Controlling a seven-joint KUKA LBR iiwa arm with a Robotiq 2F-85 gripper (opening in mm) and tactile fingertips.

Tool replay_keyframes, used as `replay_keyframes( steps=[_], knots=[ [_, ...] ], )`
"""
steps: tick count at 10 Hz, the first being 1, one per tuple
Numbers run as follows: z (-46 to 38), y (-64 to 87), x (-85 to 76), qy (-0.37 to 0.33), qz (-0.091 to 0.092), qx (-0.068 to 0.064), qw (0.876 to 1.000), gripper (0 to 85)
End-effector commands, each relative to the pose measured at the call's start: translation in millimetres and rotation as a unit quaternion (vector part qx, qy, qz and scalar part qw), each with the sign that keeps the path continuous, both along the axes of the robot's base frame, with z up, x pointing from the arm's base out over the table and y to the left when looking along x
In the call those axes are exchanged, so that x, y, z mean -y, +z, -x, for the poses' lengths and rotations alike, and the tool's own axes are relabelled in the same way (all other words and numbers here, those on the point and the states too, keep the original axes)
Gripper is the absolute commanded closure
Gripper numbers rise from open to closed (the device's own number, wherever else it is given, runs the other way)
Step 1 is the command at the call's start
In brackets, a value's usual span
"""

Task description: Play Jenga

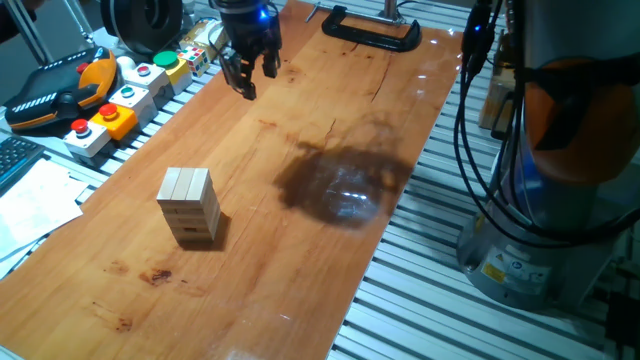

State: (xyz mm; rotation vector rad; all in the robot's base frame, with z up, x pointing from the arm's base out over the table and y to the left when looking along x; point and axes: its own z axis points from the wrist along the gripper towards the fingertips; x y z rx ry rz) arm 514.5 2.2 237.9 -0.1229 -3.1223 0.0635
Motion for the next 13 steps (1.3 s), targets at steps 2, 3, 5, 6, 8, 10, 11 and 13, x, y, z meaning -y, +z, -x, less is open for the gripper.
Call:
replay_keyframes(
  steps=[2,3,5,6,8,10,11,13],
  knots=[
    [-0.6,-1.2,0.5,0.0,-0.001,0.0,1.0,84.3],
    [-1.1,-2.6,0.4,0.0,-0.002,0.0,1.0,84.3],
    [-4.0,-7.3,-0.7,-0.006,-0.002,0.002,1.0,84.3],
    [-6.1,-11.8,-2.3,-0.01,-0.002,0.001,1.0,84.3],
    [-10.4,-22.5,-5.1,-0.017,-0.003,0.002,1.0,84.3],
    [-18.7,-33.2,-7.4,-0.027,-0.009,0.001,1.0,84.3],
    [-23.2,-38.5,-7.8,-0.031,-0.01,0.0,0.999,84.3],
    [-30.8,-49.2,-6.0,-0.044,-0.019,-0.001,0.999,84.3]
  ],
)
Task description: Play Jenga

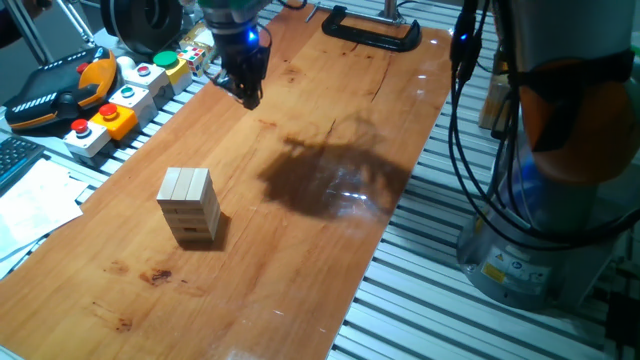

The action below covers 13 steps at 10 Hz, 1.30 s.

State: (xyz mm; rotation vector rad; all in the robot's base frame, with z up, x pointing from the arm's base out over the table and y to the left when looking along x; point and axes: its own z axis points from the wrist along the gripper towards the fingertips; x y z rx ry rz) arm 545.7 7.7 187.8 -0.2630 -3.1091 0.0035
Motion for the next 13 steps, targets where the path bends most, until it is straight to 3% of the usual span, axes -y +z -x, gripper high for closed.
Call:
replay_keyframes(
  steps=[1,6,10,13],
  knots=[
    [-2.1,-2.5,0.0,-0.003,0.0,0.0,1.0,84.3],
    [-12.3,-17.5,2.6,-0.06,0.026,-0.001,0.998,84.3],
    [-22.8,-32.0,10.9,-0.161,0.024,-0.006,0.987,84.3],
    [-31.2,-46.7,6.7,-0.229,0.002,-0.014,0.973,84.3]
  ],
)
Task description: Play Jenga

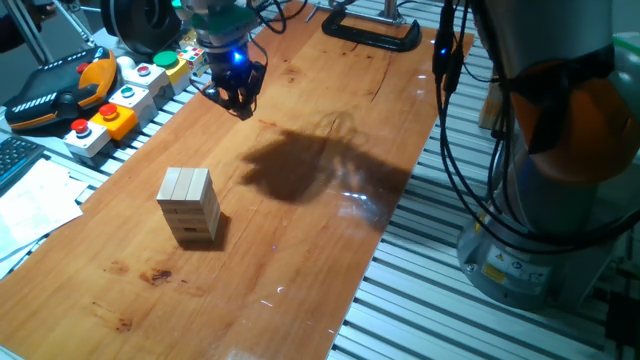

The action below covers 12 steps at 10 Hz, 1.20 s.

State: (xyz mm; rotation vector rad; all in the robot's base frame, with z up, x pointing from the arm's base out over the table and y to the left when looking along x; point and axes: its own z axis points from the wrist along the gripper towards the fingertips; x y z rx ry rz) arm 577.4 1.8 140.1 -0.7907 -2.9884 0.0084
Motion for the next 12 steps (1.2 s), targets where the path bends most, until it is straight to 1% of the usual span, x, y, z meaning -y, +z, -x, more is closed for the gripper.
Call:
replay_keyframes(
  steps=[1,2,4,5,6,8,9,10,11,12],
  knots=[
    [-2.6,-4.0,-3.6,-0.08,-0.004,-0.003,0.997,84.3],
    [-4.1,-9.0,-7.6,-0.092,0.0,-0.005,0.996,84.3],
    [-4.7,-15.8,-12.0,-0.125,-0.007,-0.014,0.992,84.3],
    [-3.2,-18.3,-14.6,-0.139,-0.012,-0.009,0.99,84.3],
    [-0.6,-20.0,-20.3,-0.144,-0.003,-0.007,0.99,84.3],
    [4.0,-32.2,-35.8,-0.158,0.006,-0.006,0.987,84.3],
    [6.0,-34.6,-39.9,-0.168,0.006,-0.007,0.986,84.3],
    [5.9,-35.6,-41.9,-0.174,0.003,-0.011,0.985,84.3],
    [3.8,-37.4,-44.0,-0.178,0.004,-0.012,0.984,84.3],
    [1.0,-40.6,-48.3,-0.184,0.012,-0.008,0.983,84.3]
  ],
)
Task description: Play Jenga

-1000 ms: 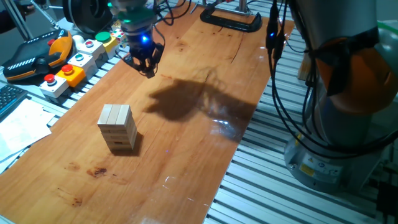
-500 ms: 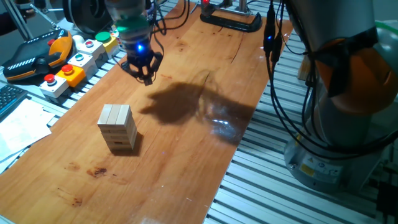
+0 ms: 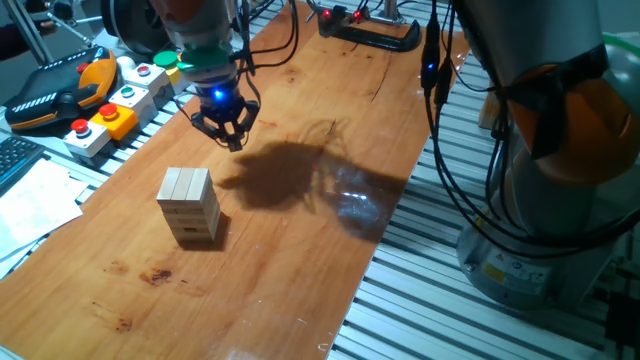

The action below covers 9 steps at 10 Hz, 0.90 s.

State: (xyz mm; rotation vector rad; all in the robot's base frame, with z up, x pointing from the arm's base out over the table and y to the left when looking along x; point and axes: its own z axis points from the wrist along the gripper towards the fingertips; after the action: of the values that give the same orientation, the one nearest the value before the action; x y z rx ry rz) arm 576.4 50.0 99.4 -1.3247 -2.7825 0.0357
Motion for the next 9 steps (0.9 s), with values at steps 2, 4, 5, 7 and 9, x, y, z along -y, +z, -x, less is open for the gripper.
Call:
replay_keyframes(
  steps=[2,4,5,7,9],
  knots=[
    [-4.7,-2.9,-5.7,-0.005,0.002,-0.001,1.0,84.3],
    [-5.7,-4.9,-5.0,-0.005,-0.006,0.0,1.0,84.3],
    [-5.7,-4.9,-5.0,-0.006,-0.009,0.003,1.0,84.3],
    [-5.7,-4.9,-5.0,0.011,0.001,0.008,1.0,84.3],
    [-5.7,-4.9,-5.0,0.015,0.01,0.007,1.0,84.3]
  ],
)
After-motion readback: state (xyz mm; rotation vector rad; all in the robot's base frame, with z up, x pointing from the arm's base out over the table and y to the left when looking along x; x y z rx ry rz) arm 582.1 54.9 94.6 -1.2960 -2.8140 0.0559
